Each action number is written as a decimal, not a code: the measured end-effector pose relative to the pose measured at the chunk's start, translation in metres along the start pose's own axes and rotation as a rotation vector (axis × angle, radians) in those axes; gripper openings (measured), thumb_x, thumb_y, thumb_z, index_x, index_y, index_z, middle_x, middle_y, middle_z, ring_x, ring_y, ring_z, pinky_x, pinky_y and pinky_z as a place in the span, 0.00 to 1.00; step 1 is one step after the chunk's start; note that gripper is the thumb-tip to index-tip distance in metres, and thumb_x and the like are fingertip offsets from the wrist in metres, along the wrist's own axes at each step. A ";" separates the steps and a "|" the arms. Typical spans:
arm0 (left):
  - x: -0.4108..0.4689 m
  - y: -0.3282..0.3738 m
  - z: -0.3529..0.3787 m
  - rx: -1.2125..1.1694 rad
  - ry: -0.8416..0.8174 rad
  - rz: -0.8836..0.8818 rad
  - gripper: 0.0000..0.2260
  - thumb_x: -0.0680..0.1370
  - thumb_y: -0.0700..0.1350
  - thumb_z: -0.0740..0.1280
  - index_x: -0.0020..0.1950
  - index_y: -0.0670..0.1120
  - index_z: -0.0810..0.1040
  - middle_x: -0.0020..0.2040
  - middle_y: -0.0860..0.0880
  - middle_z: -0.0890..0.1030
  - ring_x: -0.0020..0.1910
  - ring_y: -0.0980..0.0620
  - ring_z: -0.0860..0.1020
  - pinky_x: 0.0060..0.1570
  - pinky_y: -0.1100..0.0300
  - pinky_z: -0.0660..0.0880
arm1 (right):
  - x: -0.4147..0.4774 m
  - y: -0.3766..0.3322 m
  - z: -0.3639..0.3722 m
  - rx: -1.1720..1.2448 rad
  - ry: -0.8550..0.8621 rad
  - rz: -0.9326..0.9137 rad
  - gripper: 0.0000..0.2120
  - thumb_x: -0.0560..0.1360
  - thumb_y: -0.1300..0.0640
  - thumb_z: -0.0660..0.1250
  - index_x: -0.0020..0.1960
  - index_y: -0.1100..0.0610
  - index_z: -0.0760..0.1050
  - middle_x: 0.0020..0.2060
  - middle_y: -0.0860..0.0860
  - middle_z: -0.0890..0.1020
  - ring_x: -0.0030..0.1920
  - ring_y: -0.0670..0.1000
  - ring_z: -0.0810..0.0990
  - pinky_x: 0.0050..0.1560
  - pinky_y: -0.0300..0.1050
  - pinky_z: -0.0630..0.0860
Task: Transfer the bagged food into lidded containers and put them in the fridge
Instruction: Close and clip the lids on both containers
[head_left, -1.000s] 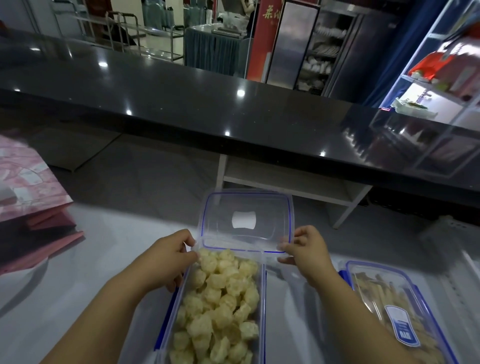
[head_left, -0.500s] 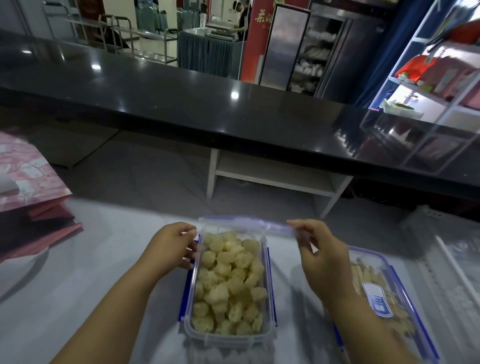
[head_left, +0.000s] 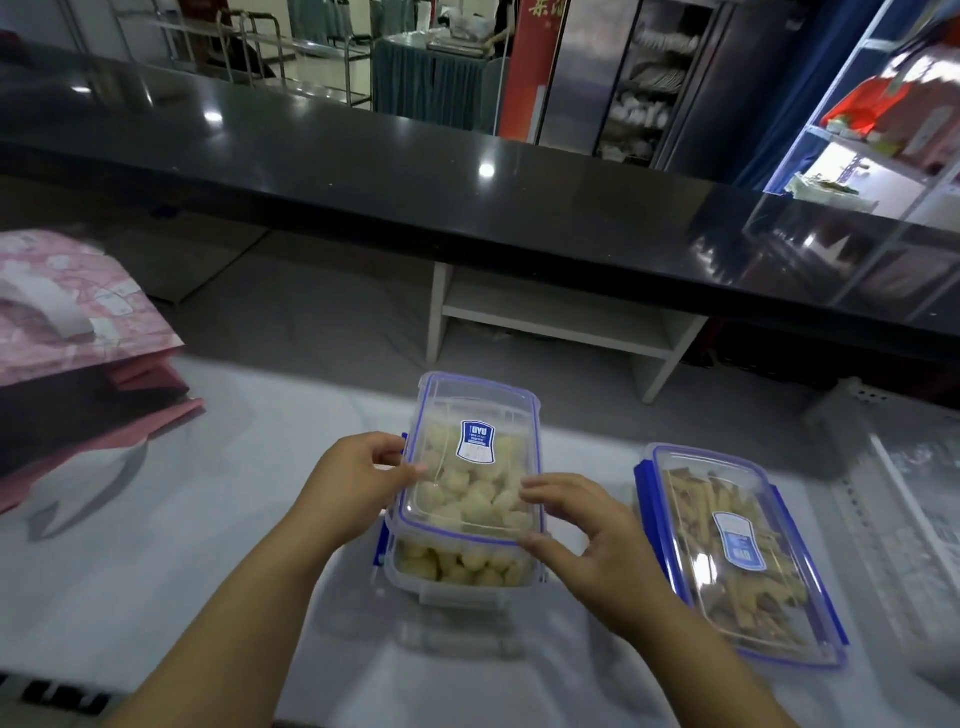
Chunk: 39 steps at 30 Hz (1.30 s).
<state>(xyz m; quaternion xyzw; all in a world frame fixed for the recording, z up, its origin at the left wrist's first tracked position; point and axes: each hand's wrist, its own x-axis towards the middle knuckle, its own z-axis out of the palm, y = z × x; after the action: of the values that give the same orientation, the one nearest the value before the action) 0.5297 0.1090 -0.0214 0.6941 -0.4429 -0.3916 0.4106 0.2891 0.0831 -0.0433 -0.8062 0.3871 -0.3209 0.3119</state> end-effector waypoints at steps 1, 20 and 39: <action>-0.003 -0.003 0.000 0.015 -0.014 -0.011 0.07 0.73 0.42 0.72 0.44 0.54 0.80 0.42 0.51 0.82 0.40 0.53 0.80 0.43 0.56 0.78 | -0.001 -0.001 0.000 0.063 0.023 0.088 0.15 0.72 0.53 0.72 0.55 0.42 0.75 0.56 0.40 0.78 0.57 0.38 0.76 0.54 0.34 0.77; -0.020 -0.020 0.006 0.179 0.037 -0.020 0.06 0.77 0.49 0.66 0.47 0.48 0.77 0.46 0.52 0.79 0.43 0.51 0.79 0.42 0.53 0.80 | 0.011 -0.013 0.017 -0.084 -0.021 0.478 0.21 0.76 0.54 0.67 0.68 0.52 0.71 0.65 0.46 0.70 0.59 0.45 0.74 0.57 0.40 0.75; -0.004 -0.024 0.006 0.124 -0.034 -0.057 0.17 0.78 0.48 0.65 0.67 0.55 0.73 0.57 0.48 0.74 0.53 0.50 0.75 0.55 0.51 0.75 | 0.024 -0.003 0.014 0.045 0.068 0.553 0.05 0.75 0.56 0.69 0.46 0.49 0.74 0.62 0.44 0.76 0.44 0.43 0.79 0.37 0.32 0.74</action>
<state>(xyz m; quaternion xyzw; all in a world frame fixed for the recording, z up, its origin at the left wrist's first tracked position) 0.5295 0.1178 -0.0446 0.7238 -0.4533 -0.3868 0.3480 0.3132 0.0684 -0.0429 -0.6515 0.5956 -0.2587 0.3923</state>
